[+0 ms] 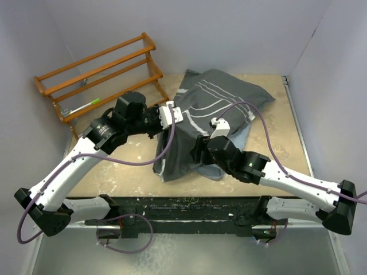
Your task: Remove the pillowcase from the pillow
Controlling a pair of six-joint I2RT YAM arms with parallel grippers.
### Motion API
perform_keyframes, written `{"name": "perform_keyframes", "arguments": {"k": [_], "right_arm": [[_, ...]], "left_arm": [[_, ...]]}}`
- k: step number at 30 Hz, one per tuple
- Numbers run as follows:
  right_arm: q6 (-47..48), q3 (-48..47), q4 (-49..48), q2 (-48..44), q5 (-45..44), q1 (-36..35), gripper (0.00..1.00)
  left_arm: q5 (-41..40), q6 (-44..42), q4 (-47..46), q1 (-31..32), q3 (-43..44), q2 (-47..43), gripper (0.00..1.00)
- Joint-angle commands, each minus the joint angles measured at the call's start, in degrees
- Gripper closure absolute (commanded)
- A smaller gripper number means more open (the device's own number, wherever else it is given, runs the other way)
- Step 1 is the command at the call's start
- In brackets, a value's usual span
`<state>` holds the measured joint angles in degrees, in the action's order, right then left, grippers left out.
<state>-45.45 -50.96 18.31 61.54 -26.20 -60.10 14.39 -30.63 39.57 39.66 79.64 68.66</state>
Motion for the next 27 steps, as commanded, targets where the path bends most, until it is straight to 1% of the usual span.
{"name": "perform_keyframes", "arguments": {"k": [1,4,6,8,12,15,17,21,23,25,27], "right_arm": [[5.7,-4.6,1.8,-2.5,-3.0,0.2,0.32],[6.6,-6.2,3.4,-0.5,-2.5,2.4,0.32],[7.5,-9.3,5.1,3.1,-0.7,5.5,0.32],[9.5,-10.5,4.3,7.3,0.4,7.9,0.33],[14.5,-15.0,2.8,15.9,0.7,11.0,0.35],[18.5,-21.1,3.6,24.2,1.0,11.1,0.36],[20.7,-24.6,3.6,29.1,1.8,11.1,0.37],[24.2,-29.4,4.0,37.1,1.5,11.3,0.36],[24.1,-30.5,4.7,40.2,1.2,12.2,0.38],[23.1,-30.8,4.5,40.8,1.9,13.9,0.41],[22.4,-30.3,3.2,38.5,4.1,16.1,0.42]], "left_arm": [[-4.0,-2.5,5.5,-0.1,0.5,-4.7,1.00],[-8.6,-5.2,6.6,-0.1,-6.0,-7.4,1.00],[-11.3,-6.3,6.5,-0.2,-10.7,-9.5,1.00],[-12.6,-6.7,6.6,-1.1,-14.7,-11.5,1.00],[-12.6,-8.9,11.1,-4.2,-20.4,-12.8,1.00],[-10.0,-11.2,14.2,-8.1,-24.1,-11.7,1.00],[-8.7,-12.5,14.5,-10.8,-26.2,-10.9,1.00],[-9.1,-13.1,11.6,-12.8,-30.1,-11.2,1.00],[-9.5,-12.7,10.3,-12.8,-31.0,-12.2,1.00],[-11.3,-12.7,8.5,-12.9,-32.0,-13.1,1.00],[-16.8,-13.9,5.0,-13.0,-33.7,-13.8,1.00]]}}
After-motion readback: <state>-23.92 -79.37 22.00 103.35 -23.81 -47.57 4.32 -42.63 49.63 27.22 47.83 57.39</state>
